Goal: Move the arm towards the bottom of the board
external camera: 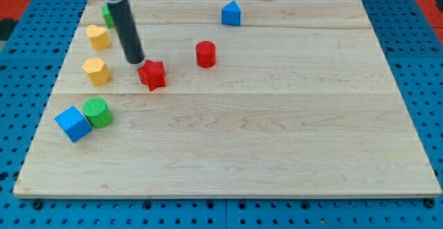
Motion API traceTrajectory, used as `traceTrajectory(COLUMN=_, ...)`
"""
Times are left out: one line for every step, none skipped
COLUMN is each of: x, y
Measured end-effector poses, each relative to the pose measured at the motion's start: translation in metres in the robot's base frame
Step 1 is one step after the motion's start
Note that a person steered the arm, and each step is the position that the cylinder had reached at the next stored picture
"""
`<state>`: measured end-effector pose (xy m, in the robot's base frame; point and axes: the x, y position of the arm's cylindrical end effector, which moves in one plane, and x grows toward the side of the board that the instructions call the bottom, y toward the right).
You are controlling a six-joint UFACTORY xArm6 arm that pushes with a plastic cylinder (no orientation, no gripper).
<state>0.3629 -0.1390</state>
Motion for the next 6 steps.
traceTrajectory(x=-0.001, y=0.034)
traceTrajectory(x=0.009, y=0.058)
traceTrajectory(x=0.054, y=0.068)
traceTrajectory(x=0.112, y=0.062)
traceTrajectory(x=0.169, y=0.060)
traceTrajectory(x=0.238, y=0.036)
